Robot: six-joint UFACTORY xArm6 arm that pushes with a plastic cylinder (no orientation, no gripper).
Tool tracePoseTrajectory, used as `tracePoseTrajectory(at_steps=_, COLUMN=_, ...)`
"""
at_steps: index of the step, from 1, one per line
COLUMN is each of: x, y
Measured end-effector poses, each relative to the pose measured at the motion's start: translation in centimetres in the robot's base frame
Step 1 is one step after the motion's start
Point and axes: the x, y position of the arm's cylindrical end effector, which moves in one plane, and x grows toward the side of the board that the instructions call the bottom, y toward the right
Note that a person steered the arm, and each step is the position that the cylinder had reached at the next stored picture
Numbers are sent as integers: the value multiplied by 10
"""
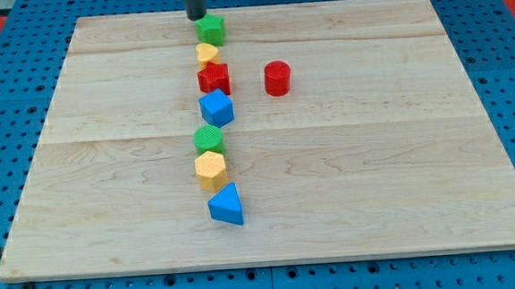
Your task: Drag the red circle to the top right of the green star
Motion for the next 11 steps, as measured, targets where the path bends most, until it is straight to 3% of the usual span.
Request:
tracePoseTrajectory(at_steps=1, x=-3, y=14)
tracePoseTrajectory(at_steps=2, x=27, y=20)
tracePoseTrajectory(at_steps=3, x=-13, y=80)
tracePoseTrajectory(at_steps=5, x=153, y=204)
tracePoseTrajectory(at_steps=6, x=178, y=147)
tracePoseTrajectory(at_steps=7, x=159, y=125)
tracePoseTrajectory(at_steps=8, x=187, y=123)
tracePoseTrajectory(at_steps=9, x=178, y=97)
tracePoseTrajectory(at_steps=11, x=78, y=103)
